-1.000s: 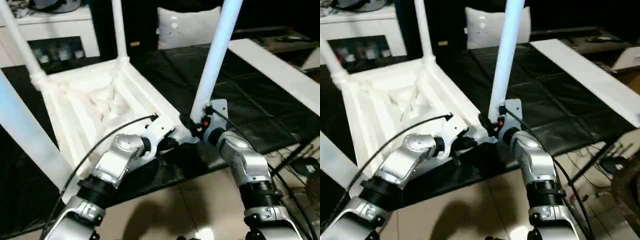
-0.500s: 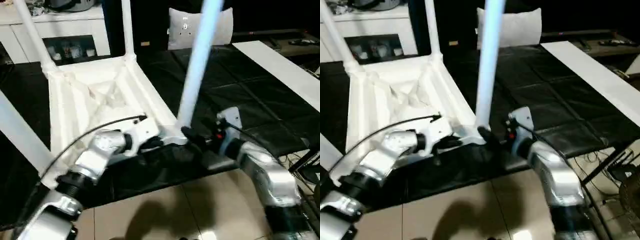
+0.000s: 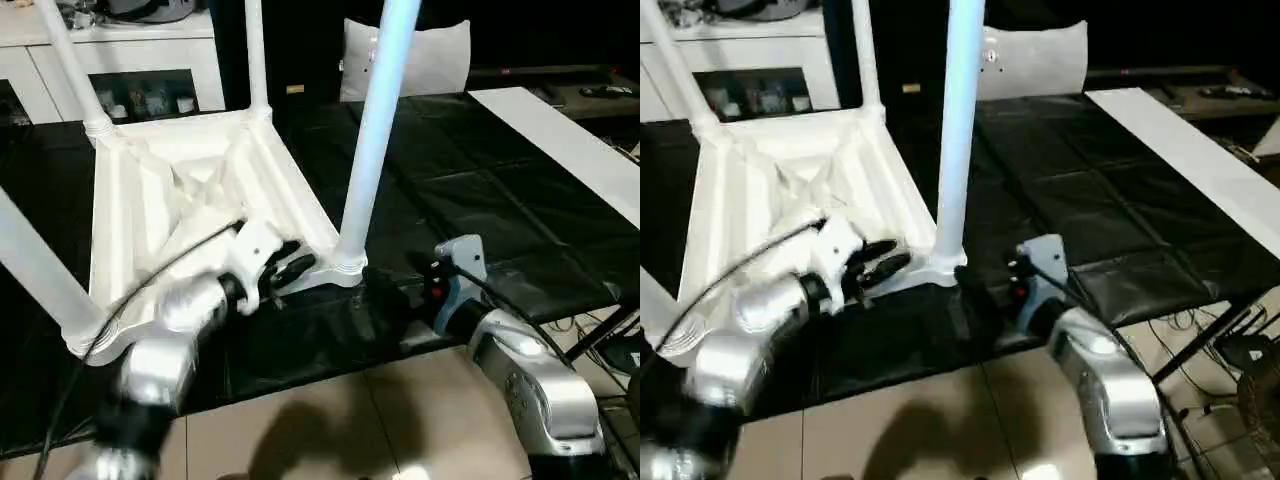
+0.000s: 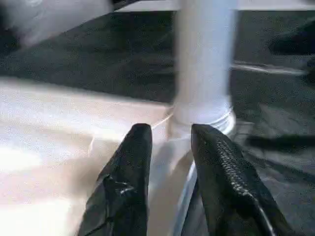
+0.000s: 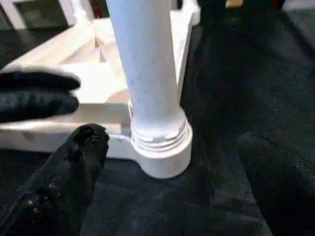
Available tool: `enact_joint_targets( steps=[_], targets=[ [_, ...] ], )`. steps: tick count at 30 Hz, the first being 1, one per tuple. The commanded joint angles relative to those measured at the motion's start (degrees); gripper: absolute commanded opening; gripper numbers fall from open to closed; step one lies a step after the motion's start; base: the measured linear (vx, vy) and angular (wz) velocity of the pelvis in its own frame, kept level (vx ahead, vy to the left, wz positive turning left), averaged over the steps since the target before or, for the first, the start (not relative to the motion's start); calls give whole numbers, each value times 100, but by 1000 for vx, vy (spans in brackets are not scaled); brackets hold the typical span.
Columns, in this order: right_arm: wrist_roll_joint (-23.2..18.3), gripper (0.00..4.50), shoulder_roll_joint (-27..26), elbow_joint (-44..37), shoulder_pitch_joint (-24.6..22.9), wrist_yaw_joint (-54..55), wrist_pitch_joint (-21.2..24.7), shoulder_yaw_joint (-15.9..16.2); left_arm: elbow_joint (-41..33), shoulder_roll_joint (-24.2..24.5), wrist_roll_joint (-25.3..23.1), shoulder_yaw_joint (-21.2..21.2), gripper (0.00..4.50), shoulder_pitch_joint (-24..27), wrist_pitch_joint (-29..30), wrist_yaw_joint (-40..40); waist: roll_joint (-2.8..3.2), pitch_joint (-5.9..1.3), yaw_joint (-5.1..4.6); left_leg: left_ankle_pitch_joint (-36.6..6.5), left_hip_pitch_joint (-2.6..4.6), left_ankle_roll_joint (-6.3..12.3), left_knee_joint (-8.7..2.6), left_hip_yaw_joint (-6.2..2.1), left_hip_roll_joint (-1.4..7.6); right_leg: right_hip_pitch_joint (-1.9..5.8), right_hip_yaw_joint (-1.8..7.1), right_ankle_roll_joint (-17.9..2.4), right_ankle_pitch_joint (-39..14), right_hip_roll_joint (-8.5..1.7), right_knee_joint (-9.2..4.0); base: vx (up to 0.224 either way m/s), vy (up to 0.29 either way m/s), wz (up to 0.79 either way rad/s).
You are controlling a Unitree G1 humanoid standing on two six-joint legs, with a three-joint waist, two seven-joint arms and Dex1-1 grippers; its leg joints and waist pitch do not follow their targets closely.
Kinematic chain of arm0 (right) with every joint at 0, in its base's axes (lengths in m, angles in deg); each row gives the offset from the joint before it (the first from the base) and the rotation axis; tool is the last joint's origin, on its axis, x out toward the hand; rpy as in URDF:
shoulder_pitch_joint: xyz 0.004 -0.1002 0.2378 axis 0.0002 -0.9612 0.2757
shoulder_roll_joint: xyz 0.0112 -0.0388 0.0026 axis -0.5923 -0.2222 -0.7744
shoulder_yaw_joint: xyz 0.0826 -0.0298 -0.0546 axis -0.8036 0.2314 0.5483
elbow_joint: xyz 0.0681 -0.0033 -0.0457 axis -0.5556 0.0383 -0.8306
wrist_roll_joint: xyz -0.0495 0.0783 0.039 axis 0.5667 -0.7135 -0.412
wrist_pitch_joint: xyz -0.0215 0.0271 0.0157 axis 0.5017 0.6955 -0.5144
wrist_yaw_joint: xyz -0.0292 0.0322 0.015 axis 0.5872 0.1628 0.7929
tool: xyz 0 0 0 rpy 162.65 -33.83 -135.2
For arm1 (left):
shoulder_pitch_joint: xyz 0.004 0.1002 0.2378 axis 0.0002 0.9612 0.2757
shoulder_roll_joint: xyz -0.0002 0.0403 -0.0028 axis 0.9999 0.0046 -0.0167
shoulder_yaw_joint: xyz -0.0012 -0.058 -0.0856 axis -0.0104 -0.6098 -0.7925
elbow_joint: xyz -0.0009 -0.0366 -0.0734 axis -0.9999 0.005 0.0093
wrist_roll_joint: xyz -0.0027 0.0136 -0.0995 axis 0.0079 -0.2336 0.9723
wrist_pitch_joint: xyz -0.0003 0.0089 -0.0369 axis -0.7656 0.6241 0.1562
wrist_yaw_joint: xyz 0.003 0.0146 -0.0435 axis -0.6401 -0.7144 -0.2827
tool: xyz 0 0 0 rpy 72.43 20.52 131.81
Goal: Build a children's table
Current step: Rotate leg to tighten
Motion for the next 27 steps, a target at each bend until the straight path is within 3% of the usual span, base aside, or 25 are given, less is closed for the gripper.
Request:
enact_joint_targets(
  steps=[1,2,3,4,5,6,7,8,9,10,11,12,13,14,15,16,17,18,20,21,22,23,24,27],
  targets=[
    [147,450,40,-148,-91,172,-87,-40,-503,-193,73,-105,174,217,134,-402,-67,-365,1,-948,-35,229,-343,62,17,386,262,753,-3033,-381,-576,0,0,0],
    [182,450,12,-176,-135,297,-22,-80,-790,-363,24,-113,174,419,219,-621,-84,-343,-15,-1062,-14,234,-355,61,54,360,243,821,-3145,-362,-653,0,0,0],
    [250,450,-6,-223,-182,465,78,-147,-1151,-618,-112,-208,174,632,507,-1061,-90,-317,-3,-1328,-349,418,-511,-255,110,675,27,696,-2934,-472,-463,0,0,0],
    [250,450,-6,-223,-182,465,78,-147,-1151,-618,-112,-208,174,632,507,-1061,-30,-325,1,-1452,-316,511,-536,-341,195,658,78,602,-2757,-494,-386,-3,-25,33],
    [283,450,-7,-220,-187,495,30,-167,-1276,-689,-213,-266,174,697,572,-1285,-90,-297,-76,-1530,-384,569,-569,-435,248,673,141,531,-2651,-513,-312,-6,-57,56],
    [369,450,-21,-168,-189,609,-232,-190,-1447,-770,-365,-397,174,761,805,-1719,-12,-279,-86,-2050,-374,437,-688,-638,385,676,248,344,-2373,-444,-120,-6,-57,56],
    [406,450,-25,-155,-197,665,-336,-193,-1516,-791,-417,-436,174,778,945,-1868,-33,-203,-166,-2806,-329,325,-859,-832,512,587,370,76,-1995,-319,121,-2,-88,58],
    [391,450,-26,-170,-206,684,-403,-235,-1567,-779,-506,-455,174,792,1008,-1966,22,-149,-180,-3537,-193,207,-985,-912,652,496,513,-139,-1875,-235,334,18,-126,65],
    [369,450,-24,-190,-215,697,-463,-279,-1618,-761,-599,-470,174,805,1061,-2057,-85,-118,-211,-3656,-174,250,-956,-915,626,469,621,-238,-1890,-265,340,18,-126,65],
    [284,450,-71,-262,-241,728,-443,-360,-1701,-763,-573,-490,174,852,1076,-2053,-65,-86,-227,-3535,244,86,-639,-528,455,158,714,-383,-2861,-233,-96,94,-158,61],
    [295,450,-69,-415,-343,805,-372,-383,-1884,-803,-522,-508,174,954,1136,-2050,-187,23,-237,-2627,706,50,355,8,-334,-319,243,-368,-4553,-263,-894,62,-161,31],
    [342,450,-51,-468,-385,849,-363,-362,-1975,-818,-513,-499,174,1000,1181,-2065,-274,4,-168,-2010,537,333,536,161,-531,-188,242,-261,-4981,-249,-866,62,-161,31],
    [335,450,-44,-476,-439,841,-339,-348,-2037,-816,-525,-486,174,1038,1284,-2074,-296,-91,14,-1174,239,643,384,168,-454,263,489,152,-5364,-463,-823,40,-91,-3],
    [319,450,-47,-478,-487,830,-320,-339,-2096,-790,-527,-461,174,1085,1403,-2046,-251,-194,95,-638,-3,515,-24,55,-249,437,507,751,-4551,-361,-586,66,-33,-14],
    [318,450,-56,-472,-532,819,-336,-316,-2167,-769,-504,-431,174,1146,1419,-2007,-234,-200,96,-597,-48,421,-112,-12,-158,455,447,1088,-4187,-310,-592,66,-33,-14],
    [335,450,-144,-488,-615,921,-410,-319,-2330,-767,-378,-438,174,1259,1359,-1980,-117,-258,134,-709,47,311,-214,-92,-8,450,445,1240,-3555,-325,-569,0,0,0],
    [344,450,-169,-504,-637,961,-414,-321,-2362,-772,-350,-453,174,1278,1356,-1989,-141,-256,96,-864,-17,267,-292,-112,49,510,432,1141,-3095,-312,-524,0,0,0],
    [435,450,-239,-630,-757,1136,-392,-289,-2466,-808,-173,-575,174,1352,1387,-2001,-119,-257,100,-922,-44,222,-312,-118,46,533,432,1087,-3008,-315,-506,0,0,0],
    [481,450,-249,-768,-884,1190,-287,-208,-2520,-829,-31,-687,202,1419,1407,-1975,-59,-224,47,-1308,20,122,-344,-108,14,462,449,858,-3158,-306,-537,0,0,0],
    [400,450,-249,-851,-968,1127,-164,-167,-2530,-840,5,-747,202,1447,1402,-1982,-45,-219,30,-1358,22,119,-358,-115,11,460,454,822,-3145,-297,-534,0,0,0],
    [343,450,-244,-896,-1036,1079,-143,-140,-2536,-861,40,-801,208,1467,1413,-1979,5,-234,20,-1399,22,125,-419,-158,71,495,482,686,-2945,-314,-495,41,57,1],
    [333,450,-227,-904,-1087,1038,-194,-116,-2505,-852,20,-827,211,1477,1406,-1983,-13,-259,-3,-1332,-20,138,-462,-191,126,539,534,545,-2577,-328,-433,47,63,-2],
    [355,450,-205,-891,-1118,1009,-285,-94,-2456,-804,-84,-799,236,1484,1344,-2001,17,-268,-1,-1249,-19,131,-475,-191,136,518,596,388,-2224,-321,-377,47,63,-2],
    [436,450,-154,-792,-1081,1029,-337,-98,-2457,-726,-187,-660,247,1526,1342,-1988,21,-326,4,-674,-9,153,-469,-200,167,531,692,3,-1283,-322,-213,54,60,0]
  ],
)
